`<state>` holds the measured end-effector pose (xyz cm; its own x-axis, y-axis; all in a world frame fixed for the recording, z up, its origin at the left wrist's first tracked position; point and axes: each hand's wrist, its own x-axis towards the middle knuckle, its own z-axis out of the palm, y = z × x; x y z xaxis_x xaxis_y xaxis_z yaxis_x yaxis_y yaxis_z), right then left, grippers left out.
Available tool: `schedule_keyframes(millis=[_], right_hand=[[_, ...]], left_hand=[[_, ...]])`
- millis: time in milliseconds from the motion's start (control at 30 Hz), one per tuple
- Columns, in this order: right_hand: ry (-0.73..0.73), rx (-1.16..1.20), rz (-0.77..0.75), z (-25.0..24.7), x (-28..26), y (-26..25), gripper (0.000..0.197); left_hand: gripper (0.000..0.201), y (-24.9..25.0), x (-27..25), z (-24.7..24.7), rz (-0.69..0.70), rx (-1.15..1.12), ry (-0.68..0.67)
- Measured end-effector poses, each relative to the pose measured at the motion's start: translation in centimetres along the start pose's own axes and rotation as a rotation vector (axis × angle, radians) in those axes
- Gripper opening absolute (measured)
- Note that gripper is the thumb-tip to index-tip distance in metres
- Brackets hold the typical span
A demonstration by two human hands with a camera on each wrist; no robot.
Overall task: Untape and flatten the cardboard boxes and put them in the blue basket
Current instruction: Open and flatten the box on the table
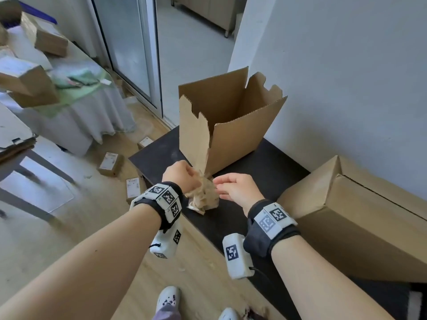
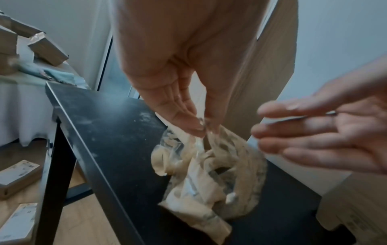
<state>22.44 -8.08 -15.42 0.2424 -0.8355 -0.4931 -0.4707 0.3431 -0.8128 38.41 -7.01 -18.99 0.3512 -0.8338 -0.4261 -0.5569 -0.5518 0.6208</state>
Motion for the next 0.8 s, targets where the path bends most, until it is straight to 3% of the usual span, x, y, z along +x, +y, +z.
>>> schedule_keyframes(millis=[133,333,567,800], right_hand=[[0.037,-0.075,0.014,0.4,1.2,1.0,0.03],[0.121,0.004,-0.038,-1.5,1.1,-0.9,0.026],[0.138,-0.037,-0.129,-2.9,0.3,-3.1,0.023],[0.184,-0.027,-0.257,-5.6,-2.8,-5.4,0.02]], left_hand=[[0.025,-0.2,0.6,0.0,0.02,0.006,-0.019],[0.029,0.6,0.4,-1.3,0.078,-0.018,0.042],[0.037,2.6,-0.8,-2.2,0.106,-0.04,-0.059],[0.034,7.5,-3.5,-2.4,0.289,-0.05,-0.171]])
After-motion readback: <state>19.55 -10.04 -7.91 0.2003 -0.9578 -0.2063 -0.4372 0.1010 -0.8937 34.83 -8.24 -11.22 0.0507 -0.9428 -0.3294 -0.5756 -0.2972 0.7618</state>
